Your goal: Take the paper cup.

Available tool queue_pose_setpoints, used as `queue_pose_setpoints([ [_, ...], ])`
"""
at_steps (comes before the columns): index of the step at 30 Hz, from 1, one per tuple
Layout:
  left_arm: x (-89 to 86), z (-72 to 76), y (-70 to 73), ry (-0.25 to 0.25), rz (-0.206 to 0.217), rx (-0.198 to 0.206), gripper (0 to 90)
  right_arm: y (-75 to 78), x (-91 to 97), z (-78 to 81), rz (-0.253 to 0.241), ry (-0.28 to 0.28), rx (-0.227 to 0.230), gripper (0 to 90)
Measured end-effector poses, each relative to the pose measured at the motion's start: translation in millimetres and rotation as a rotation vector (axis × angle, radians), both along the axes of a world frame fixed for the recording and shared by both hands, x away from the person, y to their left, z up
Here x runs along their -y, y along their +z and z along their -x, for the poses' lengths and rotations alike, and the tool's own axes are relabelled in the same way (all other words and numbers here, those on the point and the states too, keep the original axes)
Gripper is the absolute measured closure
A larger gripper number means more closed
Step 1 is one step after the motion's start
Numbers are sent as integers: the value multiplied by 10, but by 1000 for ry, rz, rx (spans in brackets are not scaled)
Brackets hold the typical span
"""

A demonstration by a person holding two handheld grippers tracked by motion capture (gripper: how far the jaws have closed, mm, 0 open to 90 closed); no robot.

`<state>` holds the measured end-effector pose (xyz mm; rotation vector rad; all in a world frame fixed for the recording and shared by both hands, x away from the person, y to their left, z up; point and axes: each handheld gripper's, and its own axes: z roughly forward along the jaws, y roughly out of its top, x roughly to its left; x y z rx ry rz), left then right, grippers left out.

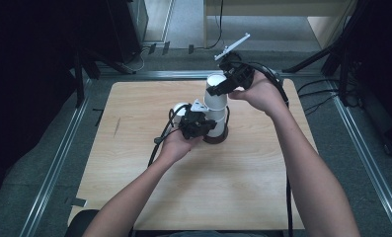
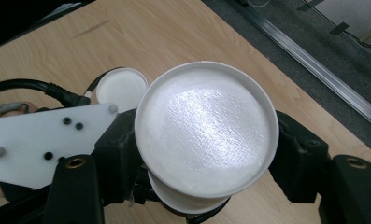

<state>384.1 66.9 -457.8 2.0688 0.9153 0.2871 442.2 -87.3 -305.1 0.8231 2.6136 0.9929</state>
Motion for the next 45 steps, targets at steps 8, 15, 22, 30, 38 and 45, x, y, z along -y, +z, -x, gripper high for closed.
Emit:
queue_pose_setpoints([
  [8, -5, 0, -2, -5, 3, -2, 826, 217, 69, 114, -16, -18, 12, 333],
  [15, -23, 4, 11, -2, 8, -10, 811, 264, 273, 290, -30, -4, 13, 333],
  [22, -23, 24, 29, -21, 20, -12, 788, 166, 445, 424, -4, 8, 8, 332],
  [30, -57, 113, 47, -93, 26, -39, 686, -6, 664, 546, -1, 29, -11, 331],
  [38, -106, 227, 49, -148, 20, -65, 563, -261, 805, 700, 1, 55, -29, 331],
  [45, -198, 336, 79, -195, 47, -55, 498, -513, 857, 806, -5, 75, -60, 331],
])
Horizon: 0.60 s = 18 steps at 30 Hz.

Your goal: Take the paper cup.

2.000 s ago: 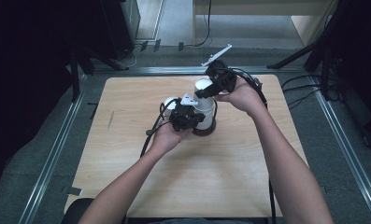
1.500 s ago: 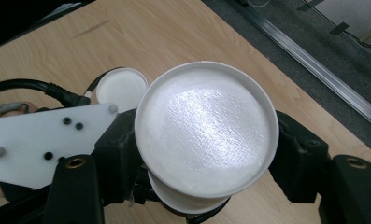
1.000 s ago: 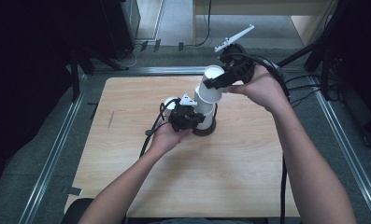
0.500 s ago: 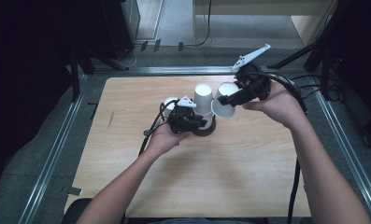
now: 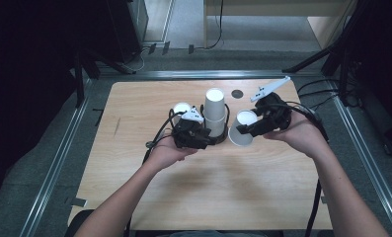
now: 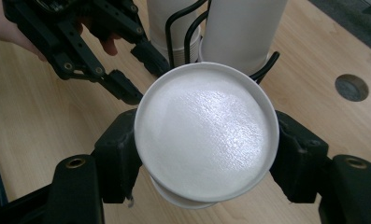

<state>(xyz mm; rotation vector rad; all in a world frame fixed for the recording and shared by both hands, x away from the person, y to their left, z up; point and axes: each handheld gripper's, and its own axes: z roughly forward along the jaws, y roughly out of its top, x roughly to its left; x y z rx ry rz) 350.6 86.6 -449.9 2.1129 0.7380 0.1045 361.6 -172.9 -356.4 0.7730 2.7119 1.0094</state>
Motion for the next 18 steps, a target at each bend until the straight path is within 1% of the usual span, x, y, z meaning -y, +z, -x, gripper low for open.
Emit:
queue_pose_setpoints([
  [2, -26, 31, -9, -17, 2, 0, 477, -72, 13, 20, -6, 4, -5, 330],
  [3, -38, 47, -15, -20, -1, 4, 452, -141, 19, 41, -8, 12, -9, 331],
  [4, -53, 62, -21, -27, -2, 6, 452, -141, 19, 41, -8, 12, -9, 331],
  [5, -61, 73, -26, -30, -3, 4, 438, -174, 20, 52, -12, 15, -16, 330],
  [7, -89, 103, -36, -39, -14, 2, 419, -235, 25, 77, -18, 24, -13, 329],
  [8, -102, 118, -42, -40, -13, -1, 410, -264, 30, 93, -24, 22, -12, 329],
  [10, -132, 149, -60, -51, -8, -1, 406, -325, 39, 117, -41, 15, -25, 329],
  [11, -147, 163, -69, -59, -14, 1, 396, -357, 42, 129, -43, 16, -26, 329],
  [12, -159, 178, -82, -60, -14, 5, 394, -419, 42, 151, -47, 19, -29, 329],
  [13, -171, 193, -91, -59, -19, 9, 394, -419, 42, 151, -47, 19, -29, 329],
  [15, -202, 216, -105, -66, -30, 18, 391, -477, 39, 164, -53, 21, -35, 329],
  [18, -253, 247, -124, -70, -35, 34, 380, -565, 19, 171, -56, 24, -43, 329],
])
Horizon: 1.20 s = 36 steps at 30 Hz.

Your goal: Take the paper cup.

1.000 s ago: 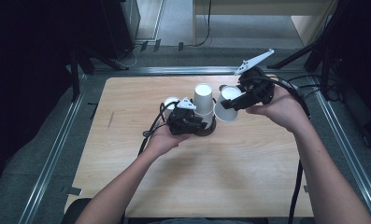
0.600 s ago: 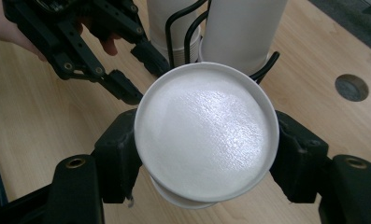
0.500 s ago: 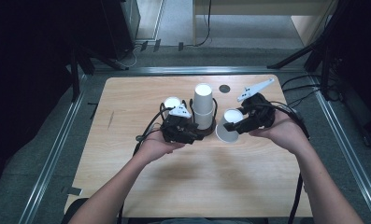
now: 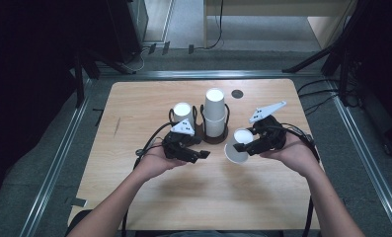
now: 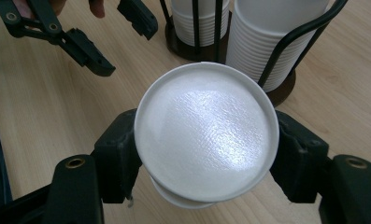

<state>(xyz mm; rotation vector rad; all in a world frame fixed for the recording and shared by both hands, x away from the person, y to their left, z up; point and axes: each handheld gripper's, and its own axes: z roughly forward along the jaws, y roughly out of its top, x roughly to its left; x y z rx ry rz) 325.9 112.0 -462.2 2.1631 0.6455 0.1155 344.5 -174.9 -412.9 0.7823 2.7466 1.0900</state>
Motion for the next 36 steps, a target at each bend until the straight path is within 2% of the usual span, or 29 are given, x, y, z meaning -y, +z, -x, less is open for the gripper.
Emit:
queue_pose_setpoints([
  [4, -71, 16, -29, -5, -9, 13, 372, -163, -41, 21, -11, 25, 3, 328],
  [5, -81, 11, -34, 3, -7, 13, 372, -163, -41, 21, -11, 25, 3, 328],
  [7, -101, -4, -36, 12, -4, 9, 371, -277, -58, 16, -24, 17, 3, 329],
  [11, -157, -45, -69, 1, 2, 1, 368, -379, -86, 22, -14, 24, -1, 329],
  [16, -208, -82, -124, -14, 14, -10, 391, -436, -111, 35, -12, 40, -4, 328],
  [22, -245, -110, -173, -21, 7, -16, 339, -485, -181, 50, -31, 88, 5, 327],
  [28, -258, -85, -142, -43, 11, -40, 343, -534, -321, 36, -31, 124, -10, 328],
  [30, -269, -75, -142, -53, 17, -42, 290, -552, -368, 28, -36, 137, -11, 328],
  [36, -288, -61, -193, -77, -15, -81, 283, -559, -425, 15, -44, 163, -12, 328],
])
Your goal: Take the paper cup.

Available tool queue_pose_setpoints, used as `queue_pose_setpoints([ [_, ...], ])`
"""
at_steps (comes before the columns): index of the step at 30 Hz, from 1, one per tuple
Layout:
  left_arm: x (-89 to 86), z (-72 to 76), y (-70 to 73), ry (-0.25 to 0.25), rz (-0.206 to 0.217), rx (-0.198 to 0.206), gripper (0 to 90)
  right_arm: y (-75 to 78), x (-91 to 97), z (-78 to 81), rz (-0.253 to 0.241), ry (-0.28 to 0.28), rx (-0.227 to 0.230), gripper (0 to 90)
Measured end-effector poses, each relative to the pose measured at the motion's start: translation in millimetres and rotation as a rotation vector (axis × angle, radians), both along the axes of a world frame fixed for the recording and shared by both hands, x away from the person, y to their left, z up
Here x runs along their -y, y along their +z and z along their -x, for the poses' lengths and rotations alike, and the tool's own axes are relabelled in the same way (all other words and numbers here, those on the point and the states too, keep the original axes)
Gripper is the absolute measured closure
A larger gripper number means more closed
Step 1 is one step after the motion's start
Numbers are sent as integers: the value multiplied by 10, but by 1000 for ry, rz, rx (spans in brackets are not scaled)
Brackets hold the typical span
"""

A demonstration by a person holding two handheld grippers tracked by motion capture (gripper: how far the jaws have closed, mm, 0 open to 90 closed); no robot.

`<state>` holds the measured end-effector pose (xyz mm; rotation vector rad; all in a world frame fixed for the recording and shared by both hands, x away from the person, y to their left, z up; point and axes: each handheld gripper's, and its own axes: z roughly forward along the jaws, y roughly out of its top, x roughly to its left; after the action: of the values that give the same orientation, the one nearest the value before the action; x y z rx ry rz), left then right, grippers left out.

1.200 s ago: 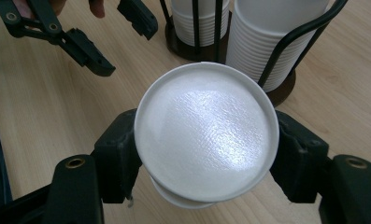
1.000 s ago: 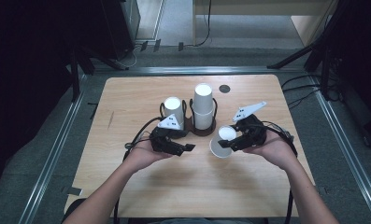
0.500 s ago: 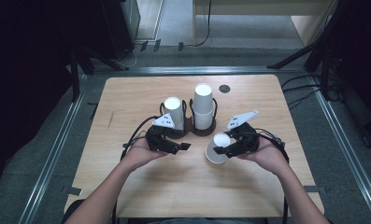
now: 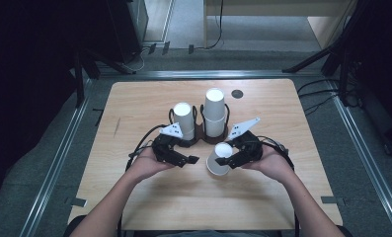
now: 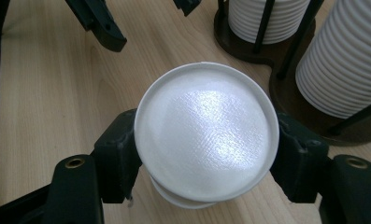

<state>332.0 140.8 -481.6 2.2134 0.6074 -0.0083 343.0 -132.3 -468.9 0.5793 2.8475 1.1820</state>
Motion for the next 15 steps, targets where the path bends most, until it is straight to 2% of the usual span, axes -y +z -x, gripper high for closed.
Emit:
queue_pose_setpoints([
  [3, 4, 13, -13, -17, -2, -8, 233, 11, -39, -15, -13, 12, -7, 328],
  [4, 9, 19, -17, -18, -4, -11, 177, 25, -55, -27, -23, 16, -14, 328],
  [5, 14, 22, -25, -27, -9, -15, 158, 25, -55, -27, -23, 16, -14, 328],
  [7, 25, 24, -42, -44, -6, -38, 149, 42, -74, -33, -35, 18, -26, 328],
  [10, 49, 18, -64, -53, -35, -66, 147, 61, -97, -41, -47, 24, -37, 329],
  [15, 86, 37, -75, -53, -35, -39, 133, 84, -142, -35, -57, 34, -45, 329],
])
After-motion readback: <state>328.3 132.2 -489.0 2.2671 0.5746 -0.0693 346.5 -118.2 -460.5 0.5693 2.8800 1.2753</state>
